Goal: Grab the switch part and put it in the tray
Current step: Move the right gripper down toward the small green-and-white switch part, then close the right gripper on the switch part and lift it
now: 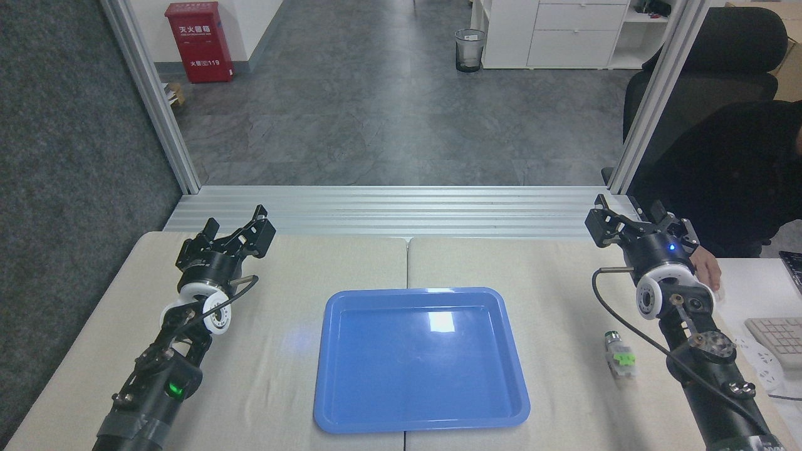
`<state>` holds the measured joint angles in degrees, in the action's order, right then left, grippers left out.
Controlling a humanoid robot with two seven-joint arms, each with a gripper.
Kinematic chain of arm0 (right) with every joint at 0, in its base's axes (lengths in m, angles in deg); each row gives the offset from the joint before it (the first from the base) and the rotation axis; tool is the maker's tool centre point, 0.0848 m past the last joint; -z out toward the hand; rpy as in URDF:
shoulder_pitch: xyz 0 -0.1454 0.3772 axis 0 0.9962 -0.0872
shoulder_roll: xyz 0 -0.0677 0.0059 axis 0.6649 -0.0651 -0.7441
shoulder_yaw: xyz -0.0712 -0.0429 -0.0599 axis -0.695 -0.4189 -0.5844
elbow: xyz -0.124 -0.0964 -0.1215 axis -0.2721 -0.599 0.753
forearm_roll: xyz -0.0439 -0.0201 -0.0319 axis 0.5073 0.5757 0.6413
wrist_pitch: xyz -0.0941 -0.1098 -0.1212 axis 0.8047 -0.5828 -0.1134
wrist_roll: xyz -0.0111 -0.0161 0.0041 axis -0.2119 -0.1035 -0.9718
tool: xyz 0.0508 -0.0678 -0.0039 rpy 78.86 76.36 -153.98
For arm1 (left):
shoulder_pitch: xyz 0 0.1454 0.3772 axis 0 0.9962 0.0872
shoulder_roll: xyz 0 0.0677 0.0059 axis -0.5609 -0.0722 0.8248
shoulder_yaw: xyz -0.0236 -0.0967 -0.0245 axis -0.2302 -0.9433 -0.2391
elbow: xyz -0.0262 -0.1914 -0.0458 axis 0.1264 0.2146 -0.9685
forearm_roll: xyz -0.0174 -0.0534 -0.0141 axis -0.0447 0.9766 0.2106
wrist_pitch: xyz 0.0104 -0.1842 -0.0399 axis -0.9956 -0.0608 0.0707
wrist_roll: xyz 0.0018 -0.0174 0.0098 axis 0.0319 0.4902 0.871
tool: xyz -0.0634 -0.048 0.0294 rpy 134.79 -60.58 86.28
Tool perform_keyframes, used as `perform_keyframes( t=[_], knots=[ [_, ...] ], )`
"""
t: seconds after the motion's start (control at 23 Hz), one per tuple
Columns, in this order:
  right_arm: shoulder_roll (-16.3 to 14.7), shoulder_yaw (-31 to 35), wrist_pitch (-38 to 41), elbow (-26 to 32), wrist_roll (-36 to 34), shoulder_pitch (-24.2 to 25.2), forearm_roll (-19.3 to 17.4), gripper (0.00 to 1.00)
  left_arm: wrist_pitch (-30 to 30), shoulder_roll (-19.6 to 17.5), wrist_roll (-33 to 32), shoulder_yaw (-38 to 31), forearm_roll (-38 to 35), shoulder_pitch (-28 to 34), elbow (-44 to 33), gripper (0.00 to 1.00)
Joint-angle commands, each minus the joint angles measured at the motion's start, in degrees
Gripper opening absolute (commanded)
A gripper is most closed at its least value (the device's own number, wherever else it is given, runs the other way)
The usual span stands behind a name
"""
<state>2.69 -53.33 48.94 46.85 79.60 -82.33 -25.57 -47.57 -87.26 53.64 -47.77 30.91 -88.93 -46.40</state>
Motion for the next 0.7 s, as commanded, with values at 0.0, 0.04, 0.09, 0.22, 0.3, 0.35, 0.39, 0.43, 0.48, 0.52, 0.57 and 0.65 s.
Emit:
perform_keyframes(
  t=[0.0, 0.04, 0.09, 0.22, 0.3, 0.35, 0.39, 0.43, 0.48, 0.52, 0.57, 0.65],
  knots=[
    [-0.3, -1.7, 0.0, 0.7, 0.0, 0.3, 0.1, 0.99, 0.0, 0.0, 0.0, 0.0, 0.0, 0.0, 0.0, 1.0],
    [-0.3, -1.7, 0.1, 1.2, 0.0, 0.3, 0.1, 0.99, 0.0, 0.0, 0.0, 0.0, 0.0, 0.0, 0.0, 1.0],
    [-0.3, -1.7, 0.1, 1.7, 0.0, 0.3, 0.1, 0.99, 0.0, 0.0, 0.0, 0.0, 0.0, 0.0, 0.0, 1.0],
    [-0.3, -1.6, 0.0, 1.8, 0.0, 0.3, 0.1, 0.99, 0.0, 0.0, 0.0, 0.0, 0.0, 0.0, 0.0, 1.0],
    [-0.3, -1.8, 0.0, 2.2, 0.0, 1.0, 0.1, 0.99, 0.0, 0.0, 0.0, 0.0, 0.0, 0.0, 0.0, 1.0],
    [-0.3, -1.7, -0.1, 3.2, 0.0, 3.2, 0.1, 0.99, 0.0, 0.0, 0.0, 0.0, 0.0, 0.0, 0.0, 1.0],
    [-0.3, -1.7, -0.2, 4.2, 0.0, 5.4, 0.1, 0.99, 0.0, 0.0, 0.0, 0.0, 0.0, 0.0, 0.0, 1.0],
    [-0.3, -1.5, -0.2, 5.6, 0.0, 9.2, 0.1, 0.99, 0.0, 0.0, 0.0, 0.0, 0.0, 0.0, 0.0, 1.0],
    [-0.4, -1.1, -0.2, 6.8, -0.1, 12.9, 0.1, 0.99, 0.0, 0.0, -0.1, 0.0, 0.0, 0.0, 0.0, 1.0],
    [-0.4, -0.8, -0.3, 7.2, -0.2, 15.0, 0.1, 0.99, 0.0, 0.0, 0.0, 0.0, 0.0, 0.0, 0.0, 1.0],
    [-0.4, -0.5, -0.7, 7.2, -0.2, 16.3, 0.1, 0.99, 0.0, 0.0, 0.0, 0.0, 0.0, 0.0, 0.0, 1.0],
    [-0.8, 0.9, -2.0, 6.4, -0.5, 19.2, 0.1, 0.99, 0.0, 0.0, 0.0, 0.0, 0.0, 0.0, 0.0, 1.0]
  ],
)
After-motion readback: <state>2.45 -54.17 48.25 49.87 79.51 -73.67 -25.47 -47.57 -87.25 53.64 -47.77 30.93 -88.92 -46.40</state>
